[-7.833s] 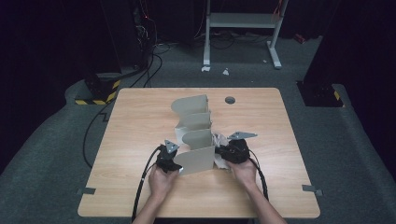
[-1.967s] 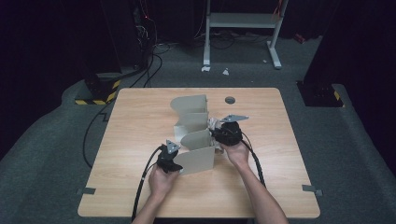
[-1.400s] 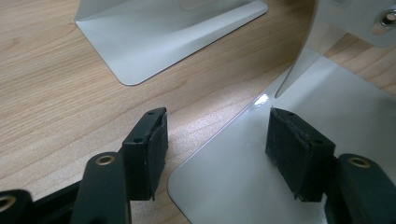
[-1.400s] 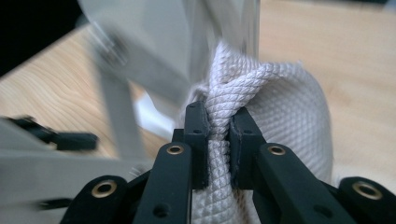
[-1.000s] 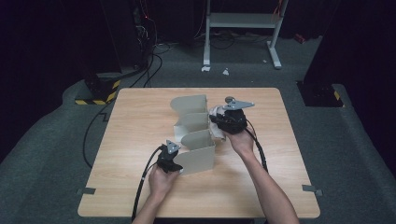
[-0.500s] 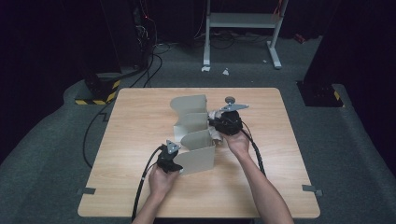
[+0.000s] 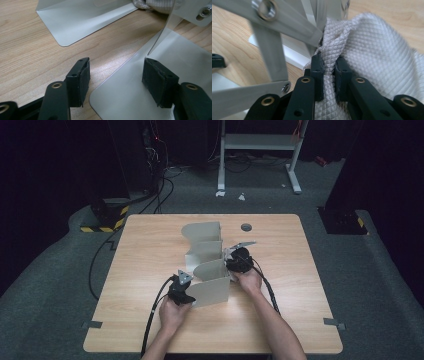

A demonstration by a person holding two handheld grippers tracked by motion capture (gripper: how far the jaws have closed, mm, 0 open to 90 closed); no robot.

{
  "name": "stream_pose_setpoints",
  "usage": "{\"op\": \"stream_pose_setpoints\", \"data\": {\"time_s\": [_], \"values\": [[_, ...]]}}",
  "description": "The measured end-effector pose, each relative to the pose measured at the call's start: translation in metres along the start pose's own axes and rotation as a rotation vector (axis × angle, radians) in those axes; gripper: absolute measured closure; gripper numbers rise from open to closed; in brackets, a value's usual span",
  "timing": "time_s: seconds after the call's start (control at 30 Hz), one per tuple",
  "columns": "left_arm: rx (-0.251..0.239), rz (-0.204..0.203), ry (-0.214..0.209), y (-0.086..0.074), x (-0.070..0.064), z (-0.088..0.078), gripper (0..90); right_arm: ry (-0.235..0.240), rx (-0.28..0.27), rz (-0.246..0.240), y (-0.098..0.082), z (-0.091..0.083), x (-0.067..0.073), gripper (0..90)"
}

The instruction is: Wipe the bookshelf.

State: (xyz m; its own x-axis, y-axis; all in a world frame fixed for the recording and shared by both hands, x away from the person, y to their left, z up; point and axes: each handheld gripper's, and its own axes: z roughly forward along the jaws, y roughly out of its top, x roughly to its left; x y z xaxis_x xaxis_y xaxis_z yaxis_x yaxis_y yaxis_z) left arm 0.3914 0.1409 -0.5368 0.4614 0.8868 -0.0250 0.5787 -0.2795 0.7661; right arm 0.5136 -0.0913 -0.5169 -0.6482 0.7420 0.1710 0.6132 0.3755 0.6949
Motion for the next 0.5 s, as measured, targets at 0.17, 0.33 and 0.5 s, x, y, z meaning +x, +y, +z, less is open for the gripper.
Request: {"op": "stream_pose_setpoints", "data": {"time_s": [0.17, 0.33, 0.5], "values": [[0.001, 0.002, -0.002, 0.000, 0.000, 0.000, 39.3, -0.008, -0.033, 0.035, 0.006, -0.005, 0.000, 80.5], [0.001, 0.002, -0.003, 0.000, 0.000, 0.000, 39.3, -0.006, -0.125, -0.005, 0.019, -0.036, 0.008, 80.5], [0.002, 0.003, -0.003, 0.000, 0.000, 0.000, 39.3, 0.027, -0.218, -0.027, 0.032, -0.061, 0.012, 80.5]]}}
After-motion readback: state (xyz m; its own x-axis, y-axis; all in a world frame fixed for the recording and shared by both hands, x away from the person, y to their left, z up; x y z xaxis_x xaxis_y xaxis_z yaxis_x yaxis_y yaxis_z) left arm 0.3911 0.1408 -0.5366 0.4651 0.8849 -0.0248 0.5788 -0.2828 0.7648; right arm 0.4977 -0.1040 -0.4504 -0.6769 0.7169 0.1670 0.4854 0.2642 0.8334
